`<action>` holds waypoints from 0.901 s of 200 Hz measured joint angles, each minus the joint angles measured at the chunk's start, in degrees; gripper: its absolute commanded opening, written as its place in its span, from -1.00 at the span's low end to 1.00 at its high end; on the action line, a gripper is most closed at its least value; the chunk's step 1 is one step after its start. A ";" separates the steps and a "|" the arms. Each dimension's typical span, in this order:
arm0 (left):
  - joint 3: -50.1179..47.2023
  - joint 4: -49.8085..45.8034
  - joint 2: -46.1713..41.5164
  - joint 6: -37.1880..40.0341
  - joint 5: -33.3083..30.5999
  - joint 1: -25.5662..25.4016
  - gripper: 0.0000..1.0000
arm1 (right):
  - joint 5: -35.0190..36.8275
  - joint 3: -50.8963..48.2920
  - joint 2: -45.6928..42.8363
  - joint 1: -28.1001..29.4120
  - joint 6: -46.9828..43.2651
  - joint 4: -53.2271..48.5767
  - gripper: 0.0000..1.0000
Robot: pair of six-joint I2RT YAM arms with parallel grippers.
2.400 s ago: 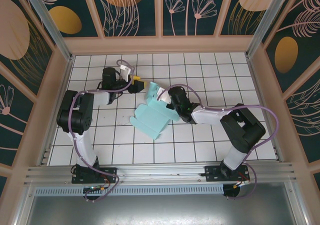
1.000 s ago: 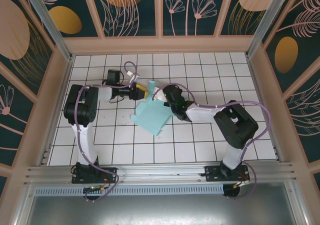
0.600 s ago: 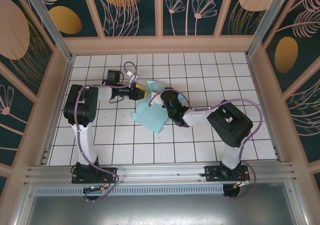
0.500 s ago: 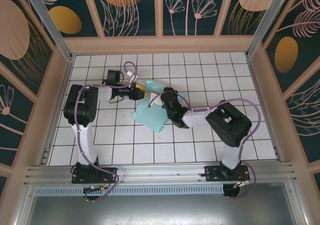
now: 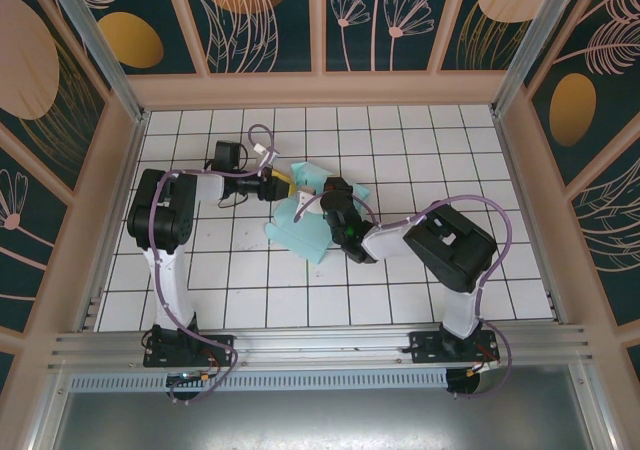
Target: Fold the paper box
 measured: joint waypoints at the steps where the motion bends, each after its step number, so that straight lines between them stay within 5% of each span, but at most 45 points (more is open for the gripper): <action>1: -0.02 -0.02 0.00 0.00 0.00 0.00 0.17 | 0.07 0.00 0.00 0.00 0.00 0.00 -1.00; 141: -0.81 -3.02 -0.02 4.13 -5.46 -3.82 -0.04 | 1.33 0.11 0.63 0.37 0.63 -0.07 -1.00; 180: -2.34 0.70 -0.76 1.64 -11.47 -4.07 -0.08 | 1.29 0.33 0.63 0.37 1.62 -0.24 -1.00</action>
